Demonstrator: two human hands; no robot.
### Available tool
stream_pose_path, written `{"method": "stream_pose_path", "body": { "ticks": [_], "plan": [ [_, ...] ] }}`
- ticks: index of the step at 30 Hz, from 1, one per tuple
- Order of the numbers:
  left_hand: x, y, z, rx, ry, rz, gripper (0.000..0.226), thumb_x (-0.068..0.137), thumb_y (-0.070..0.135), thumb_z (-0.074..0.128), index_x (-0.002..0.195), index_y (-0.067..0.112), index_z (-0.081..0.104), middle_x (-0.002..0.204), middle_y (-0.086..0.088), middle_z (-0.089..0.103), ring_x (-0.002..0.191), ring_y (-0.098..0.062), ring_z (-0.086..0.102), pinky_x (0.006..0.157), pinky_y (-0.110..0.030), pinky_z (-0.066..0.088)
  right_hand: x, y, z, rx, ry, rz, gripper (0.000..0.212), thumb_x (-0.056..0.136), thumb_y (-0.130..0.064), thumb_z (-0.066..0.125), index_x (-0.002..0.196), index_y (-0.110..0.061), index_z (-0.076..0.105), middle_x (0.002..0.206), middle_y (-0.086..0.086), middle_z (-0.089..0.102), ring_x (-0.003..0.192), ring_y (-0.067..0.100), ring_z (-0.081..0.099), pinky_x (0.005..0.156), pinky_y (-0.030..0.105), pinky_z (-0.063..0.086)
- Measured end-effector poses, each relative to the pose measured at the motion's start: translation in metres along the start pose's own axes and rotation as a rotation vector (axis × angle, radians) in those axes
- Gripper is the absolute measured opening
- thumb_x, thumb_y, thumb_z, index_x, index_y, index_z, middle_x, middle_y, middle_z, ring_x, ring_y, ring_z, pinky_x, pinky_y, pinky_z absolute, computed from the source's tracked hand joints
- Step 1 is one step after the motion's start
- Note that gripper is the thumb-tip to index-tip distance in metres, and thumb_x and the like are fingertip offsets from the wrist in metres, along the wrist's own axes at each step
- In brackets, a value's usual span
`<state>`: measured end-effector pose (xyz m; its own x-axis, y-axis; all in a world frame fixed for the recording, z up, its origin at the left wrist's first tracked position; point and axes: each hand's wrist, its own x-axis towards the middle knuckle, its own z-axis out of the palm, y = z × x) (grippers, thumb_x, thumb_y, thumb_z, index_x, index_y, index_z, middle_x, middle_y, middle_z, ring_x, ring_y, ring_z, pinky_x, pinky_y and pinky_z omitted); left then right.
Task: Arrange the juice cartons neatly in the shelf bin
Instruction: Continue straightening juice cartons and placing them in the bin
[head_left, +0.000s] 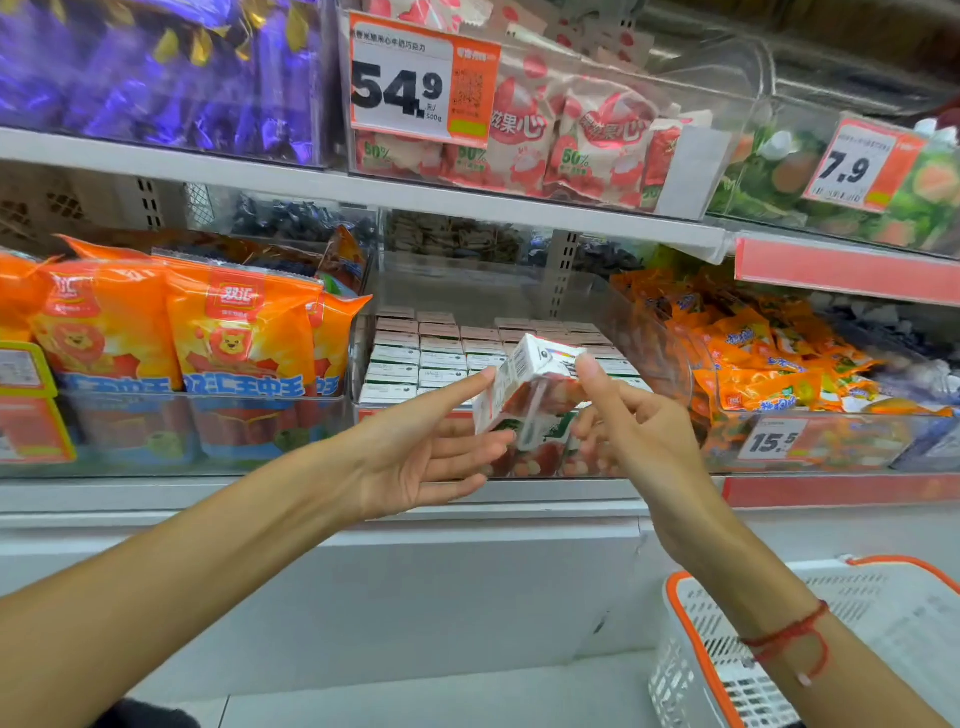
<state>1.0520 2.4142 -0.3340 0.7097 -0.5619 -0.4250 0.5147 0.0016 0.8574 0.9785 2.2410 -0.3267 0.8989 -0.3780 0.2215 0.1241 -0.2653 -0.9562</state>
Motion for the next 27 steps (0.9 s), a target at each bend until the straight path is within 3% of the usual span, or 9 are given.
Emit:
{"method": "stream_pose_path", "body": {
  "ticks": [3, 6, 10, 12, 14, 16, 19, 22, 27],
  "plan": [
    [0.001, -0.002, -0.001, 0.078, -0.015, -0.046, 0.069, 0.07, 0.065, 0.067, 0.114, 0.013, 0.065, 0.095, -0.001, 0.077, 0.065, -0.004, 0.071, 0.052, -0.023, 0.057, 0.001, 0.001, 0.0, -0.013, 0.022, 0.03, 0.047, 0.065, -0.074, 0.056, 0.046, -0.033, 0.068, 0.045, -0.005, 0.055, 0.043, 0.002, 0.052, 0.044, 0.009, 0.042],
    [0.001, -0.004, 0.001, 0.089, -0.034, -0.071, 0.067, 0.072, 0.065, 0.065, 0.114, 0.013, 0.064, 0.097, -0.003, 0.077, 0.066, -0.005, 0.071, 0.054, -0.026, 0.058, 0.003, 0.002, -0.001, -0.02, 0.008, 0.031, 0.048, 0.062, -0.074, 0.057, 0.06, -0.03, 0.075, 0.047, -0.004, 0.057, 0.046, 0.004, 0.054, 0.044, 0.01, 0.043],
    [-0.003, -0.002, 0.004, 0.016, -0.054, 0.01, 0.062, 0.067, 0.051, 0.071, 0.116, 0.015, 0.062, 0.098, -0.008, 0.076, 0.078, -0.011, 0.074, 0.061, -0.03, 0.061, 0.006, 0.006, -0.006, -0.025, -0.144, 0.042, 0.041, 0.068, -0.07, 0.058, 0.077, -0.035, 0.076, 0.067, -0.005, 0.07, 0.06, 0.006, 0.065, 0.058, 0.017, 0.054],
    [-0.005, 0.001, 0.005, -0.06, -0.074, 0.119, 0.06, 0.063, 0.039, 0.076, 0.117, 0.02, 0.059, 0.1, -0.011, 0.076, 0.086, -0.016, 0.074, 0.063, -0.028, 0.061, 0.008, 0.008, -0.011, 0.058, -0.276, 0.055, 0.044, 0.067, -0.069, 0.06, 0.092, -0.036, 0.075, 0.09, -0.004, 0.076, 0.079, 0.011, 0.071, 0.071, 0.023, 0.058],
    [-0.008, 0.003, 0.008, -0.048, -0.07, 0.262, 0.05, 0.073, 0.032, 0.074, 0.119, 0.026, 0.058, 0.101, -0.006, 0.076, 0.091, -0.017, 0.074, 0.067, -0.025, 0.06, 0.01, 0.008, -0.017, 0.143, -0.379, 0.037, 0.043, 0.071, -0.065, 0.063, 0.106, -0.04, 0.071, 0.105, -0.006, 0.074, 0.092, 0.009, 0.07, 0.074, 0.021, 0.056],
    [-0.009, 0.003, 0.01, 0.122, 0.022, 0.465, 0.042, 0.084, 0.03, 0.071, 0.121, 0.04, 0.055, 0.103, 0.002, 0.075, 0.09, -0.011, 0.073, 0.069, -0.022, 0.059, 0.01, 0.009, -0.022, 0.125, -0.427, -0.029, 0.042, 0.076, -0.058, 0.068, 0.116, -0.045, 0.066, 0.112, -0.01, 0.072, 0.103, 0.006, 0.068, 0.08, 0.022, 0.055],
    [-0.007, 0.001, 0.01, 0.429, 0.138, 0.746, 0.053, 0.084, 0.031, 0.07, 0.125, 0.052, 0.044, 0.109, 0.013, 0.067, 0.093, 0.0, 0.069, 0.075, -0.02, 0.058, 0.01, 0.016, -0.021, 0.051, -0.338, -0.114, 0.053, 0.072, -0.043, 0.078, 0.122, -0.039, 0.06, 0.11, -0.012, 0.072, 0.103, 0.006, 0.068, 0.089, 0.027, 0.056],
    [-0.006, -0.004, 0.009, 0.623, 0.105, 0.911, 0.052, 0.084, 0.025, 0.072, 0.128, 0.039, 0.049, 0.114, 0.019, 0.064, 0.106, 0.005, 0.061, 0.083, -0.015, 0.054, 0.01, 0.021, -0.018, -0.117, -0.235, -0.287, 0.048, 0.069, -0.03, 0.081, 0.111, -0.038, 0.06, 0.104, -0.02, 0.072, 0.1, 0.0, 0.066, 0.086, 0.014, 0.051],
    [-0.006, -0.011, 0.008, 0.864, 0.206, 1.119, 0.042, 0.079, 0.025, 0.078, 0.117, 0.024, 0.059, 0.116, 0.017, 0.062, 0.112, -0.002, 0.057, 0.091, -0.015, 0.049, 0.014, 0.03, -0.018, -0.278, -0.12, -0.453, 0.046, 0.075, -0.012, 0.082, 0.106, -0.038, 0.06, 0.11, -0.02, 0.068, 0.109, 0.005, 0.062, 0.09, 0.019, 0.051]
  ]
}}
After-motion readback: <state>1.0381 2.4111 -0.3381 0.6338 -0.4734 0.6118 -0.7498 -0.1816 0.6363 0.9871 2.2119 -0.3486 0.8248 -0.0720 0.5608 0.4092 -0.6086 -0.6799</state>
